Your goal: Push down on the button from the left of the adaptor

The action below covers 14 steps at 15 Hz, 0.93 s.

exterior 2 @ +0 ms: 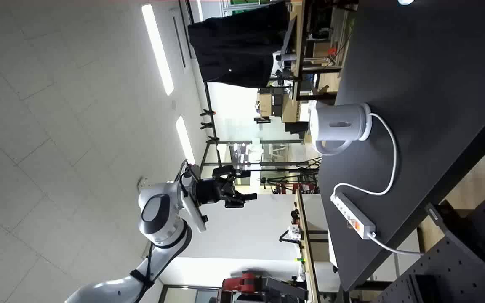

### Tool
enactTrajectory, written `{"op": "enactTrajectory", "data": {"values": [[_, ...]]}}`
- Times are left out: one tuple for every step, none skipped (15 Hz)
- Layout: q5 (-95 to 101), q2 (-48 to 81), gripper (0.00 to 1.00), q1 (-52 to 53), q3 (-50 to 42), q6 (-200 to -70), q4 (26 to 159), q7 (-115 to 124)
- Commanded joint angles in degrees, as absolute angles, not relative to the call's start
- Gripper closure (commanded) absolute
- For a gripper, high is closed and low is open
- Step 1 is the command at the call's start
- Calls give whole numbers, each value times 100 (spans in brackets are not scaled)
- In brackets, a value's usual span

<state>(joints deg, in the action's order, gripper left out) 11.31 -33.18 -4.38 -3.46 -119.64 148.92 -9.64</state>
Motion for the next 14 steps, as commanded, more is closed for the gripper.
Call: {"op": "enactTrajectory", "data": {"values": [[1149,-3318,0,-400,-378,-11946,14882,-946],[1149,-3318,0,-400,-378,-11946,14883,-946],[1149,-3318,0,-400,-378,-11946,14883,-946],[1149,-3318,0,-400,-378,-11946,14883,-946],[1149,-3318,0,-400,-378,-11946,14883,-947],[1149,-3318,0,-400,-378,-11946,14883,-947],[1149,-3318,0,-400,-378,-11946,14883,-947],[1149,-3318,0,-400,-378,-11946,14883,-947],[1149,-3318,0,-400,-378,-11946,14883,-947],[1149,-3318,0,-400,-378,-11946,14883,-947],[1100,-3341,0,-348,-419,-12080,14924,-1044],[1024,-3330,0,-278,-447,-12183,14948,-1136],[934,-3302,0,-204,-475,-12273,14962,-1232],[767,-3250,0,-88,-517,-12394,14985,-1357]]}}
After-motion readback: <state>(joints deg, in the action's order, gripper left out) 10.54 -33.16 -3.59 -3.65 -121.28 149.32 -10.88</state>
